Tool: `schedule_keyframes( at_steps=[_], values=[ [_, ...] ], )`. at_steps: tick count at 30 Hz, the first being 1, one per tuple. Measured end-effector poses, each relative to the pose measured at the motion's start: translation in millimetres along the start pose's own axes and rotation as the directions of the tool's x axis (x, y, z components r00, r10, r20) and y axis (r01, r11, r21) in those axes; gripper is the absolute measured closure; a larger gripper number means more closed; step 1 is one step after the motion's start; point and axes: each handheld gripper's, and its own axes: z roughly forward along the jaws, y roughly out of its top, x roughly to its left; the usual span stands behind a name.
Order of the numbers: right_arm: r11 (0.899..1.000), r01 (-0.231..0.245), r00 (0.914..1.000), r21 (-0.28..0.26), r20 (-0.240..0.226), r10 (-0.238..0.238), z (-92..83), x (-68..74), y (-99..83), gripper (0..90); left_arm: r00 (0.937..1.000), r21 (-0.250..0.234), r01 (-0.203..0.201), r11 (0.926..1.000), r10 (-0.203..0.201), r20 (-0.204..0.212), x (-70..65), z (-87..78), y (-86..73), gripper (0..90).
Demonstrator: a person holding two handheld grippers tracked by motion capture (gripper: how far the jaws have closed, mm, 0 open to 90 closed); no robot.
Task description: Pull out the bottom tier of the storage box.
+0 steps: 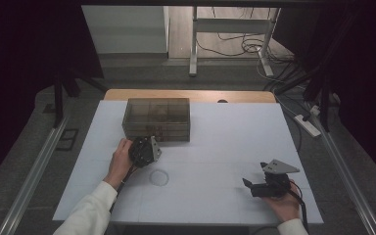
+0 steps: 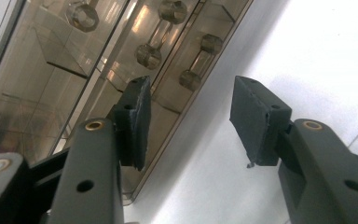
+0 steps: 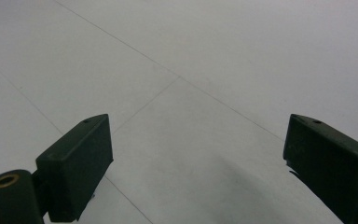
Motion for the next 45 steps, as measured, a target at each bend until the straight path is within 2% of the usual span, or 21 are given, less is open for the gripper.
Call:
schedule_keyframes(
  at_steps=[23, 45],
  values=[
    [1.0, 0.001, 1.0, 0.002, 0.001, -0.001, -0.2, -0.2, -0.1, 7.8, 0.9991, 0.009, -0.043, 0.9991, 0.043, 0.001, -6.0, 7.8, 5.8, 52.3],
    [1.0, -0.003, 1.0, -0.001, 0.002, 0.003, -0.2, -0.4, -0.4, 7.8, 0.9987, 0.02, -0.051, 0.9985, 0.051, -0.011, -9.5, 14.6, 5.5, 54.8]
  ],
)
